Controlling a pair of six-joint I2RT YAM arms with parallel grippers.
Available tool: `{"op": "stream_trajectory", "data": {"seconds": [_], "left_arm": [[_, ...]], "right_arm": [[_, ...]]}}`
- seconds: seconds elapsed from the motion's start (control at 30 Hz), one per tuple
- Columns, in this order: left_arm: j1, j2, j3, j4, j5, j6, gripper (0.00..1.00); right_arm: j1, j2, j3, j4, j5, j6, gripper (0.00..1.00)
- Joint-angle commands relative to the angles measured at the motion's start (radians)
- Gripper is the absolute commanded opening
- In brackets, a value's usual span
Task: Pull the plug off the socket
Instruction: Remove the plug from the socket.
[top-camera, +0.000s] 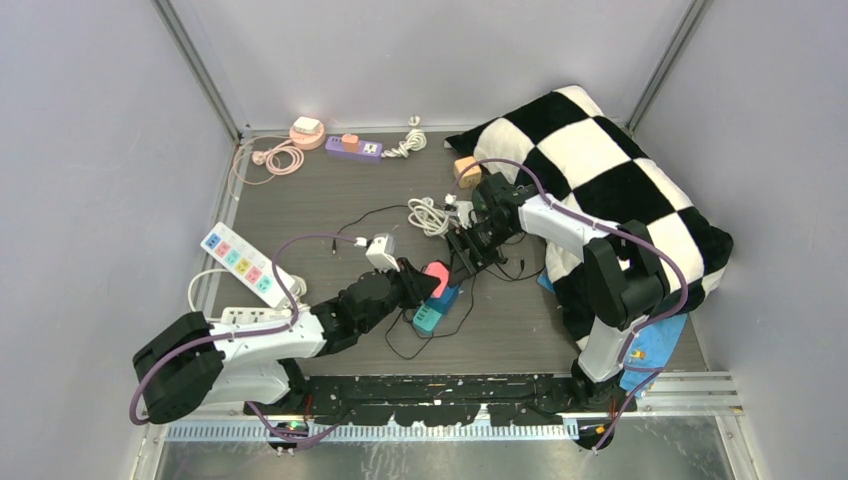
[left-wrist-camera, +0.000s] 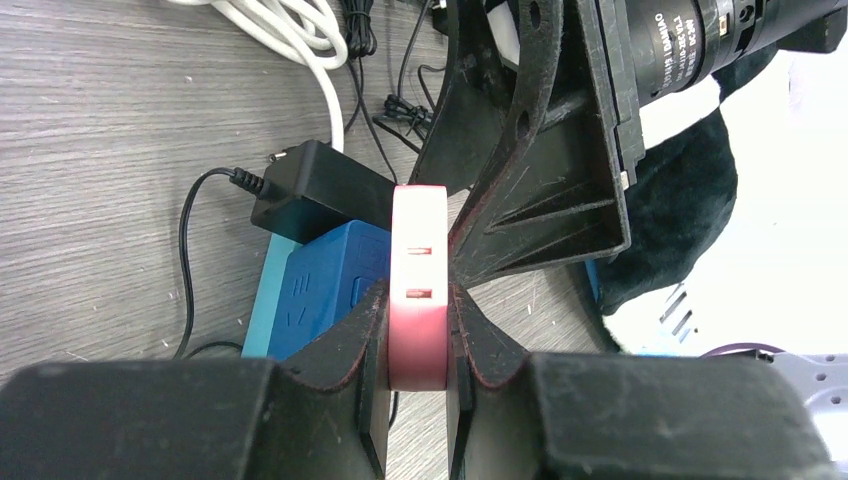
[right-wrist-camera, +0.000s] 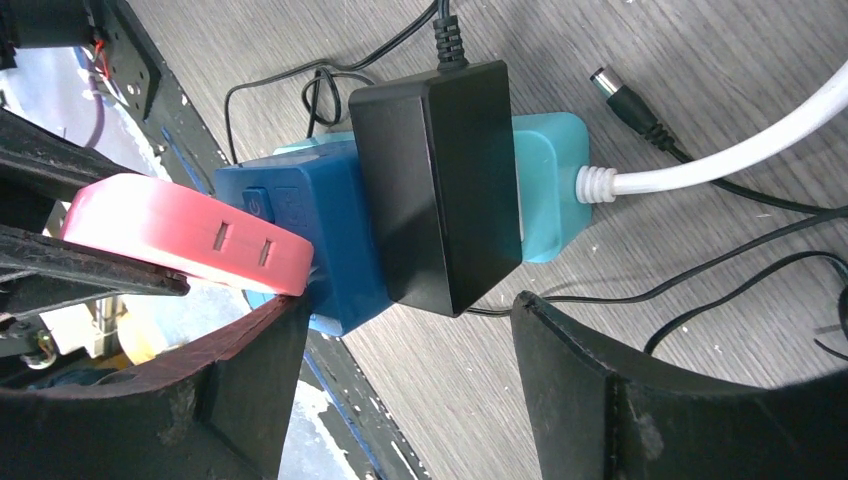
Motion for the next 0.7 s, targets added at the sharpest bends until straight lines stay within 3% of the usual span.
{"op": "stream_trajectory", "data": {"seconds": [0.0,0.67], "left_arm": [[0.016,-0.037,-0.01,0.144,-0.065,-0.077,0.0],[0.075,-0.039,-0.106,0.318,-0.014,-0.223,0.0]], "right_arm": [[0.019,0.064,-0.029,0.086,0.128,0.003,0.77],[0.065,0.112,-0.016,0.068,0.237,-0.016,0.75]]}}
